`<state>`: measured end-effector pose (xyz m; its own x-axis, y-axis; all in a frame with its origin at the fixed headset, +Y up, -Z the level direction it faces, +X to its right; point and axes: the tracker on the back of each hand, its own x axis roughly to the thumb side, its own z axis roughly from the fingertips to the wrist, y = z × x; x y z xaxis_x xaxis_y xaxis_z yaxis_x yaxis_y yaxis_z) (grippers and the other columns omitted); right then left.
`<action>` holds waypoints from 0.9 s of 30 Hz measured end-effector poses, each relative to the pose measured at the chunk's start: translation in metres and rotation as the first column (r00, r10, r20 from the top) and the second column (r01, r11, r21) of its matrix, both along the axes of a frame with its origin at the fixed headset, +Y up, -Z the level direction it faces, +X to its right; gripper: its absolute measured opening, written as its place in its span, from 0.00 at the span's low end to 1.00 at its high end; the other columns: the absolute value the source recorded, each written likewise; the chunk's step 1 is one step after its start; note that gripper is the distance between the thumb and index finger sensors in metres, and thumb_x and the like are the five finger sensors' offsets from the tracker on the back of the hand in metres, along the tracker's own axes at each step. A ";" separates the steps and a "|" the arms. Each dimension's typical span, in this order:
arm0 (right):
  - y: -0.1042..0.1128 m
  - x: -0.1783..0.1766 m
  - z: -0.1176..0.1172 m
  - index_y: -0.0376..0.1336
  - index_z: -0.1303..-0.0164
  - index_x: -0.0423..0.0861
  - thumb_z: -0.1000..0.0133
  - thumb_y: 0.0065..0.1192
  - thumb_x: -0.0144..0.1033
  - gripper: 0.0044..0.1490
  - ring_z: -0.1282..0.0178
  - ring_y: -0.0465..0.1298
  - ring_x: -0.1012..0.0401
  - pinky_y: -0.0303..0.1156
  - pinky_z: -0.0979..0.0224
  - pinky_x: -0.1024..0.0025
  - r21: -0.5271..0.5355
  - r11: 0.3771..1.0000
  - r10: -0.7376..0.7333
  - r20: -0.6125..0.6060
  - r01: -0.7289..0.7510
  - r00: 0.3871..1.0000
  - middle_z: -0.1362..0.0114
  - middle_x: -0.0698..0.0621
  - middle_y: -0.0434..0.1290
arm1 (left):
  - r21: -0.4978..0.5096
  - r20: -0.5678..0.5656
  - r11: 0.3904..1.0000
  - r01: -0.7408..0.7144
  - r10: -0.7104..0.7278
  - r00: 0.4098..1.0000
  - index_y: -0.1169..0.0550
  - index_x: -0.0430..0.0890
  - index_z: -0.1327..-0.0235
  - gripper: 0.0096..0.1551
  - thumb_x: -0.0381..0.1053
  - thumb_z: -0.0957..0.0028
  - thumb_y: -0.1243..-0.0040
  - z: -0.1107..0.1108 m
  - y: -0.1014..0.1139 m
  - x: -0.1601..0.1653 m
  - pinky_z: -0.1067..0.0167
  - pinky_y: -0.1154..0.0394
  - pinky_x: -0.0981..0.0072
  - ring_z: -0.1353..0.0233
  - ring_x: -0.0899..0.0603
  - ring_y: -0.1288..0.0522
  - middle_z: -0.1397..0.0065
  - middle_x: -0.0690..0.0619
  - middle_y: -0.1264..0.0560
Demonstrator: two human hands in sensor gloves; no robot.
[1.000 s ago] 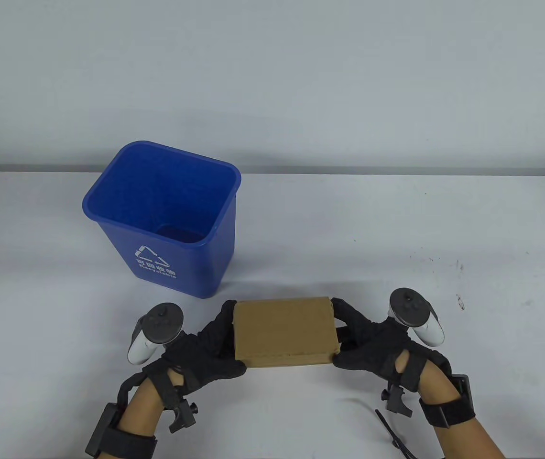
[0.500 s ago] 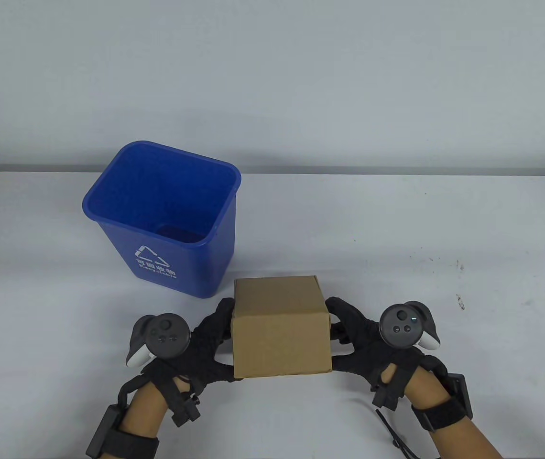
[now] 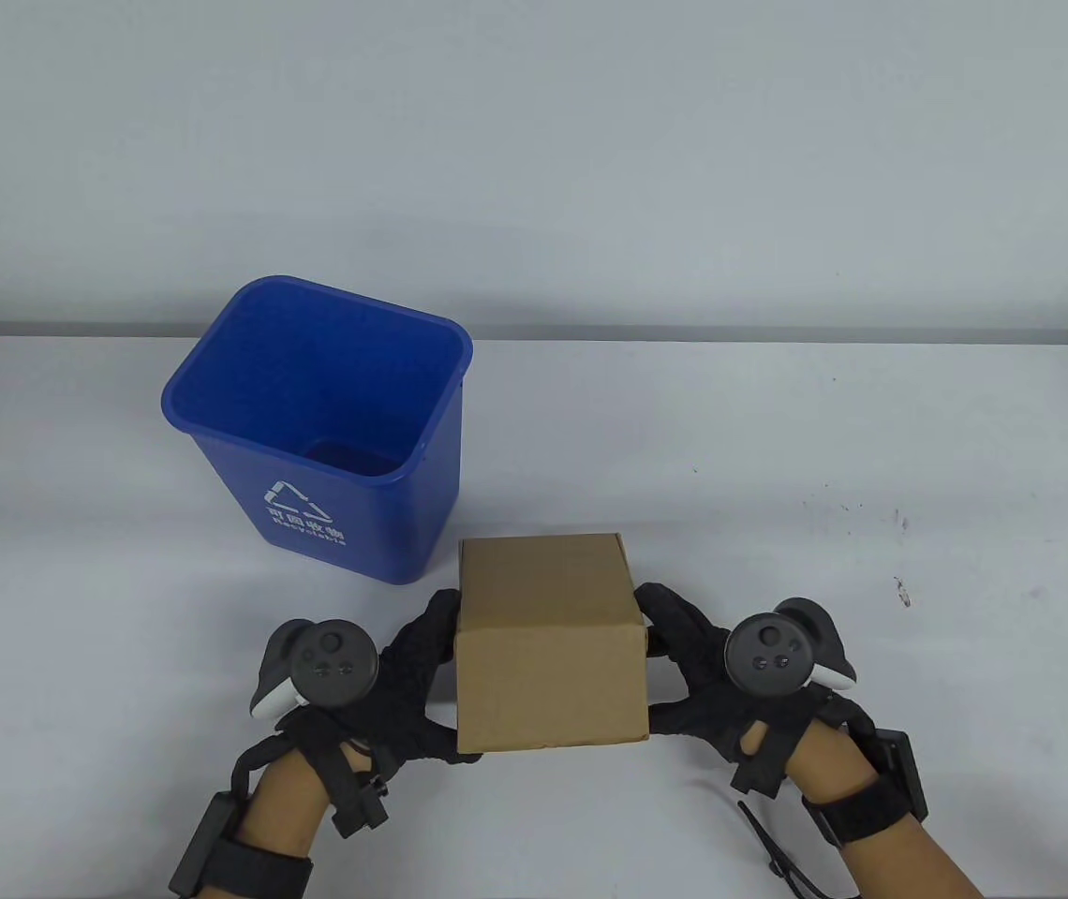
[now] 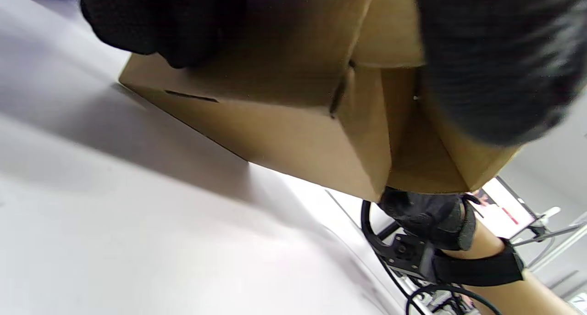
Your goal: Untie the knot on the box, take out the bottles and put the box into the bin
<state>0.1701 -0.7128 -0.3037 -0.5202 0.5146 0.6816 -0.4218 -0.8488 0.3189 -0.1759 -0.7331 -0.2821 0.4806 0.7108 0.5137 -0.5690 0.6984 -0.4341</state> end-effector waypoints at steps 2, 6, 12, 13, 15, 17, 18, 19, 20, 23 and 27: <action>0.000 0.000 0.001 0.26 0.25 0.40 0.54 0.77 0.49 0.75 0.27 0.69 0.47 0.67 0.29 0.48 0.012 1.000 -0.005 0.007 0.005 1.000 0.20 0.39 0.36 | 0.000 0.005 1.000 0.012 -0.012 1.000 0.72 0.48 0.26 0.85 0.78 0.70 0.31 0.002 0.000 0.002 0.28 0.36 0.30 0.22 0.21 0.37 0.21 0.30 0.53; 0.000 0.000 0.001 0.27 0.25 0.40 0.54 0.77 0.49 0.74 0.28 0.70 0.48 0.68 0.30 0.49 0.041 0.999 -0.013 0.025 0.012 1.000 0.20 0.39 0.38 | 0.008 0.004 1.000 0.027 -0.027 1.000 0.72 0.48 0.27 0.84 0.74 0.68 0.28 0.003 0.002 0.002 0.28 0.36 0.30 0.22 0.21 0.37 0.21 0.30 0.52; 0.001 0.001 0.001 0.30 0.24 0.39 0.55 0.79 0.48 0.73 0.29 0.72 0.50 0.70 0.31 0.50 0.092 0.996 -0.004 0.037 0.000 0.999 0.20 0.39 0.41 | 0.112 -0.065 0.988 0.103 -0.096 0.993 0.68 0.47 0.25 0.77 0.58 0.60 0.23 0.005 0.007 0.004 0.29 0.31 0.36 0.25 0.27 0.29 0.22 0.34 0.46; 0.001 0.001 0.001 0.30 0.24 0.39 0.55 0.78 0.49 0.73 0.29 0.72 0.50 0.70 0.31 0.50 0.093 0.996 -0.004 0.034 0.001 0.999 0.20 0.39 0.41 | 0.115 -0.063 0.988 0.105 -0.099 0.993 0.68 0.47 0.25 0.77 0.59 0.60 0.23 0.004 0.007 0.004 0.29 0.30 0.37 0.25 0.27 0.29 0.22 0.34 0.45; 0.001 0.001 0.000 0.29 0.24 0.39 0.56 0.76 0.54 0.74 0.29 0.72 0.49 0.70 0.31 0.49 0.074 0.997 -0.015 0.018 0.014 1.000 0.20 0.39 0.41 | 0.101 -0.049 0.992 0.081 -0.077 0.996 0.68 0.47 0.25 0.78 0.64 0.63 0.26 0.003 0.006 0.002 0.29 0.31 0.36 0.24 0.27 0.30 0.22 0.34 0.46; 0.001 0.002 0.000 0.29 0.24 0.39 0.56 0.75 0.58 0.75 0.29 0.71 0.48 0.69 0.31 0.49 0.057 0.998 -0.026 0.006 0.026 1.000 0.19 0.39 0.41 | 0.085 -0.034 0.995 0.058 -0.055 0.998 0.67 0.47 0.24 0.78 0.69 0.65 0.28 0.003 0.005 0.001 0.29 0.32 0.35 0.24 0.26 0.31 0.21 0.33 0.46; 0.001 0.002 0.000 0.29 0.24 0.39 0.56 0.74 0.60 0.75 0.29 0.71 0.48 0.69 0.31 0.49 0.052 0.998 -0.029 0.002 0.029 1.000 0.19 0.39 0.41 | 0.086 -0.033 0.995 0.058 -0.055 0.998 0.67 0.47 0.24 0.78 0.71 0.65 0.30 0.002 0.005 0.001 0.29 0.32 0.35 0.24 0.26 0.31 0.21 0.33 0.47; 0.000 0.003 0.000 0.30 0.23 0.39 0.57 0.73 0.62 0.75 0.29 0.71 0.48 0.69 0.31 0.48 0.048 0.998 -0.035 -0.003 0.035 0.999 0.19 0.39 0.41 | 0.087 -0.032 0.995 0.056 -0.053 0.998 0.67 0.47 0.24 0.78 0.73 0.66 0.32 0.003 0.005 0.001 0.29 0.32 0.35 0.24 0.26 0.31 0.21 0.32 0.47; 0.000 0.003 0.000 0.30 0.23 0.39 0.57 0.73 0.62 0.76 0.29 0.71 0.48 0.69 0.31 0.48 0.043 0.998 -0.040 -0.006 0.040 0.999 0.19 0.39 0.41 | 0.089 -0.030 0.994 0.055 -0.052 0.998 0.67 0.47 0.24 0.78 0.74 0.66 0.32 0.003 0.004 0.001 0.29 0.32 0.34 0.24 0.25 0.31 0.21 0.34 0.47; 0.000 0.003 -0.001 0.30 0.24 0.39 0.56 0.76 0.57 0.74 0.28 0.71 0.48 0.69 0.30 0.48 0.046 0.998 -0.031 -0.007 0.031 1.000 0.19 0.39 0.41 | 0.092 -0.028 0.994 0.061 -0.058 0.998 0.68 0.47 0.24 0.79 0.73 0.66 0.31 0.003 0.004 0.001 0.29 0.32 0.34 0.24 0.25 0.31 0.21 0.34 0.47; -0.001 0.003 -0.002 0.32 0.24 0.41 0.55 0.78 0.49 0.70 0.29 0.72 0.50 0.70 0.30 0.50 0.105 0.994 0.011 0.021 -0.013 1.000 0.19 0.42 0.43 | 0.123 -0.060 0.984 0.132 -0.126 0.990 0.69 0.48 0.26 0.79 0.66 0.64 0.26 0.002 0.000 0.004 0.28 0.32 0.36 0.23 0.27 0.31 0.21 0.36 0.47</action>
<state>0.1731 -0.7136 -0.3054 -0.5400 0.4342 0.7210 -0.4171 -0.8821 0.2189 -0.1719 -0.7329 -0.2805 0.5923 0.5720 0.5675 -0.4900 0.8148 -0.3099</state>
